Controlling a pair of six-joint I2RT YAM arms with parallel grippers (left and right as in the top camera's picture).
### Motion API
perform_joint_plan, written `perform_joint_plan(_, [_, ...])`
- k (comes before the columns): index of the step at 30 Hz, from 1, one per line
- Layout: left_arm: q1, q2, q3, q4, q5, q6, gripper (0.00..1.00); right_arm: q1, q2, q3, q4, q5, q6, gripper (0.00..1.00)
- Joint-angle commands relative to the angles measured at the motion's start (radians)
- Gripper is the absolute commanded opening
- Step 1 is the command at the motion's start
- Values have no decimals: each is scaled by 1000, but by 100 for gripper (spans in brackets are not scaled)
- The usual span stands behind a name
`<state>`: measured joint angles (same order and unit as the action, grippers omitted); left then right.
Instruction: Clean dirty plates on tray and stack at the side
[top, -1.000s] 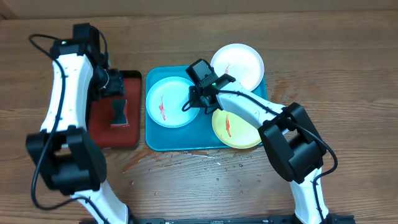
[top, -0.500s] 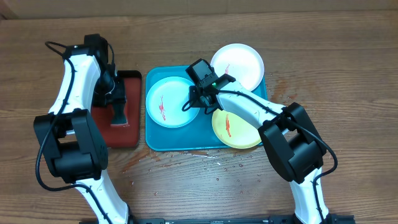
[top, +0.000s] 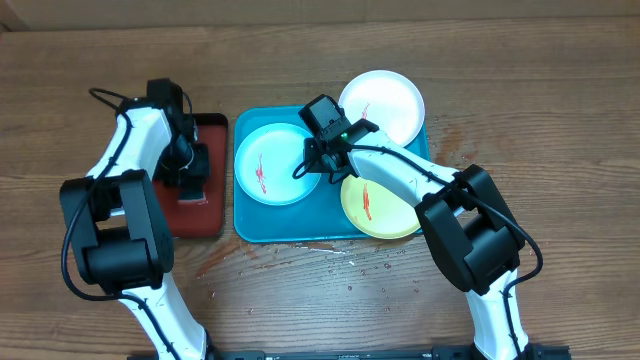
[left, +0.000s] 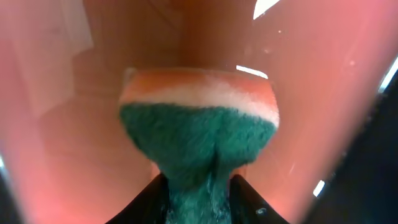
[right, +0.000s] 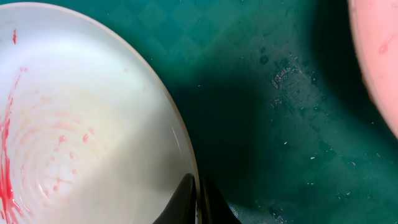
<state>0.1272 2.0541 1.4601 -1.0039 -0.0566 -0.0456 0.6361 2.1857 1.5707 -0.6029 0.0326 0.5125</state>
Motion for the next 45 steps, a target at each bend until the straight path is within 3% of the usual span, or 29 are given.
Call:
perform_joint_plan(1, [10, 0, -42, 29, 16, 24, 25, 0, 48, 1, -3, 11, -3, 4])
perform_joint_plan(4, [10, 0, -51, 39, 16, 23, 5, 0, 48, 1, -3, 11, -3, 4])
perform_joint_plan(5, [10, 0, -51, 38, 16, 23, 4, 0, 48, 1, -3, 11, -3, 4])
perform_joint_plan(12, [10, -3, 3, -13, 20, 16, 4, 0, 48, 1, -3, 11, -3, 4])
perform_joint_plan(19, [9, -3, 258, -212, 45, 17, 4, 0, 48, 1, -11, 1, -3, 4])
perform_joint_plan(25, [-6, -3, 412, -290, 266, 51, 4, -12, 48, 1, -14, -68, -3, 4])
perform_joint_plan(30, [-84, 0, 369, -241, 290, 43, 4, -34, 48, 1, -39, -151, 21, 4])
perform_joint_plan(35, [-204, 1, 235, -87, 203, -92, 4, -48, 48, 1, -84, -169, 108, 4])
perform_joint_plan(45, [-329, 1, -3, 202, -7, -255, 4, -48, 48, 1, -88, -169, 109, 4])
